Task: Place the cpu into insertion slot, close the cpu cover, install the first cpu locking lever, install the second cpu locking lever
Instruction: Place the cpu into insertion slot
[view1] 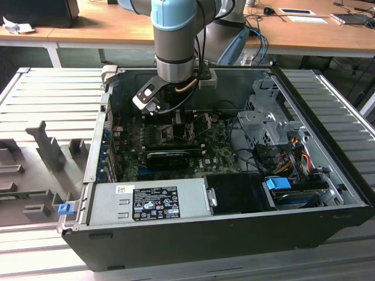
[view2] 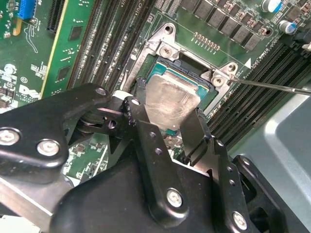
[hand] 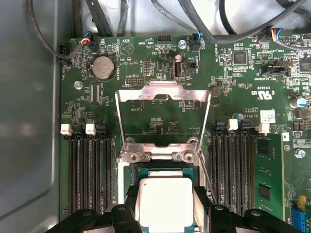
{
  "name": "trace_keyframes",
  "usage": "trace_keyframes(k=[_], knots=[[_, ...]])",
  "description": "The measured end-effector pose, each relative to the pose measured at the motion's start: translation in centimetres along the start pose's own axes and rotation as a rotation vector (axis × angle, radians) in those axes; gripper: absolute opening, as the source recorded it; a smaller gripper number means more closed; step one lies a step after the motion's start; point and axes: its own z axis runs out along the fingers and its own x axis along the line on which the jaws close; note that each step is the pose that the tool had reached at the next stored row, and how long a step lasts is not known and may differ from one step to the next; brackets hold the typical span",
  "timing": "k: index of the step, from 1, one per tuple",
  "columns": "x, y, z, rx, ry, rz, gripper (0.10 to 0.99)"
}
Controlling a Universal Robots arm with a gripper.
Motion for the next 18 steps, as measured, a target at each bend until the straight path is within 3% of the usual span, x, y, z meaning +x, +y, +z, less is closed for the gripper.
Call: trace_keyframes(k=[18], knots=[[0.16,0.02,0.38,0.0,0.0,0.0,0.537]])
